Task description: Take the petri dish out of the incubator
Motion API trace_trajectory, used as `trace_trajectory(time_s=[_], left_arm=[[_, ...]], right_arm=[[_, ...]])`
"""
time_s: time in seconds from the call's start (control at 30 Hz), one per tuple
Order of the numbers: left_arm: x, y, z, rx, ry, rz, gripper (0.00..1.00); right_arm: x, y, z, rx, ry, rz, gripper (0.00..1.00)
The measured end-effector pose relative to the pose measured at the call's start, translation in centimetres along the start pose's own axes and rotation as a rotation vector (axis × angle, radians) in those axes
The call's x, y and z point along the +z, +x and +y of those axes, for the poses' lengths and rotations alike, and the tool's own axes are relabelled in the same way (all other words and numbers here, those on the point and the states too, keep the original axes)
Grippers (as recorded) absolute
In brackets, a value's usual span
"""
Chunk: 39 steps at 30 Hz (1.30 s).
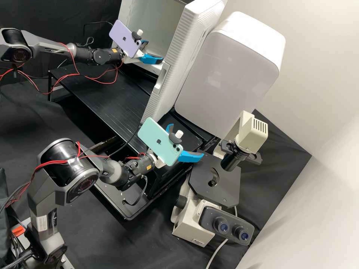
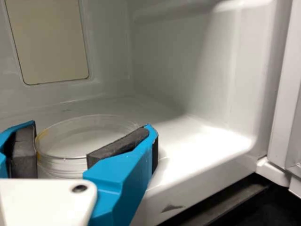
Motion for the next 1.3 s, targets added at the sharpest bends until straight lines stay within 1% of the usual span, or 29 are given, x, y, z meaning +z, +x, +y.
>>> trace_trajectory(time_s=[0.1, 0.17, 0.27, 0.33, 0.37, 0.53, 0.73, 0.83, 0.93, 1.03, 1.07, 1.13, 1.23, 1.27, 1.3], left_arm=[[0.0, -0.4, 0.0, -0.005, -0.004, -0.009, 0.0], [0.0, -0.7, 0.2, -0.006, -0.015, -0.013, 0.0], [0.0, -1.2, 0.7, -0.013, -0.012, -0.03, 0.0], [0.1, -1.6, 1.3, -0.006, -0.022, -0.044, 0.0], [0.2, -1.9, 1.6, -0.001, -0.017, -0.051, 0.0], [0.5, -2.8, 3.0, 0.021, -0.027, -0.074, 0.0], [0.7, -3.8, 4.1, 0.043, -0.028, -0.091, 0.0], [0.7, -4.1, 4.2, 0.047, -0.019, -0.097, 0.0], [0.7, -4.4, 3.8, 0.043, -0.009, -0.108, 0.0], [0.6, -5.0, 3.0, 0.016, -0.004, -0.119, 0.0], [0.6, -5.3, 3.0, 0.009, -0.007, -0.124, 0.0], [0.5, -6.1, 2.5, -0.01, 0.009, -0.135, 0.0], [0.5, -7.6, 2.3, 0.001, 0.023, -0.165, 0.0], [0.5, -8.7, 2.2, 0.008, 0.033, -0.183, 0.0], [0.5, -9.1, 2.2, 0.017, 0.029, -0.192, 0.0]], right_arm=[[0.0, 0.0, 0.0, 0.0, 0.0, 0.0, 1.0], [0.0, 0.0, 0.0, 0.0, 0.0, 0.0, 1.0], [0.0, 0.0, 0.0, 0.0, 0.0, 0.0, 1.0], [0.0, 0.0, 0.0, 0.0, 0.0, 0.0, 1.0], [0.0, 0.0, 0.0, 0.0, 0.0, 0.0, 1.0], [0.0, 0.0, 0.0, 0.0, 0.0, 0.0, 1.0], [0.0, 0.0, 0.0, 0.0, 0.0, 0.0, 1.0], [0.0, 0.0, 0.0, 0.0, 0.0, 0.0, 1.0], [0.0, 0.0, 0.0, 0.0, 0.0, 0.0, 1.0], [0.0, 0.0, 0.0, 0.0, 0.0, 0.0, 1.0], [0.0, 0.0, 0.0, 0.0, 0.0, 0.0, 1.0], [0.0, 0.0, 0.0, 0.0, 0.0, 0.0, 1.0], [0.0, 0.0, 0.0, 0.0, 0.0, 0.0, 1.0], [0.0, 0.0, 0.0, 0.0, 0.0, 0.0, 1.0], [0.0, 0.0, 0.0, 0.0, 0.0, 0.0, 1.0]])
